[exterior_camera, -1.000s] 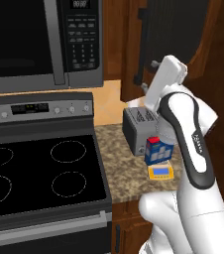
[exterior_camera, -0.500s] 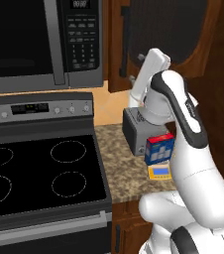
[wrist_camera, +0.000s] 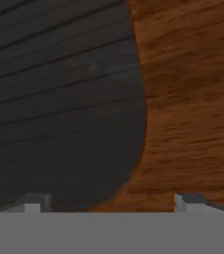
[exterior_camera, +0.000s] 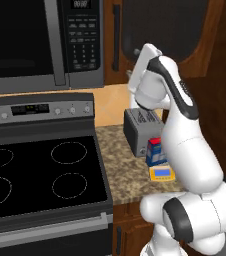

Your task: Pick the boxed food and place it on the digital scale for weighing, and close the cabinet.

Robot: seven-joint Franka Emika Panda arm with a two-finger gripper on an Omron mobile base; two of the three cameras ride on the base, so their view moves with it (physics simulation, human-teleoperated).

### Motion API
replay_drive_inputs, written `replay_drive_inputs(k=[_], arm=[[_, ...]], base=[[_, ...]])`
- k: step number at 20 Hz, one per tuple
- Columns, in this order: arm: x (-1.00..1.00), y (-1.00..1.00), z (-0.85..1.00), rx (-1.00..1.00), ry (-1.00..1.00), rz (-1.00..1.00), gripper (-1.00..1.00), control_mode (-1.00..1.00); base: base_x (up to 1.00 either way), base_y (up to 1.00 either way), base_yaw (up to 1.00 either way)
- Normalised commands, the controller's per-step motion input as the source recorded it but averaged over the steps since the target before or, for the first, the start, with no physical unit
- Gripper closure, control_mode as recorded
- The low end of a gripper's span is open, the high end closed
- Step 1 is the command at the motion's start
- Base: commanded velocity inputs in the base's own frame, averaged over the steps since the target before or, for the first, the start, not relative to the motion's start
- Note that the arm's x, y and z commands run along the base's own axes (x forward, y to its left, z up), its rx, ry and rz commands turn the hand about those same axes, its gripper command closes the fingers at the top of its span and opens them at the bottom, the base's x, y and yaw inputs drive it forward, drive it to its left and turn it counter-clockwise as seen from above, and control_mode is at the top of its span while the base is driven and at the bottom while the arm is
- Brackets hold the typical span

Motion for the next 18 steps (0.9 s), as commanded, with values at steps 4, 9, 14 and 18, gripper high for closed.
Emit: replay_drive_inputs(k=[4, 9, 14, 18], arm=[[0.89, -0.2, 0.0, -0.06, 0.0, -0.41, -1.0, -1.0], [0.94, -0.15, 0.0, -0.05, 0.0, -0.44, -1.0, -1.0], [0.67, -0.61, -0.01, 0.01, 0.0, -0.18, -1.0, -1.0], [0.21, -0.94, 0.0, 0.09, 0.0, 0.0, -1.0, -1.0]], base=[[0.0, 0.0, 0.0], [0.0, 0.0, 0.0], [0.0, 0.0, 0.0], [0.0, 0.0, 0.0]])
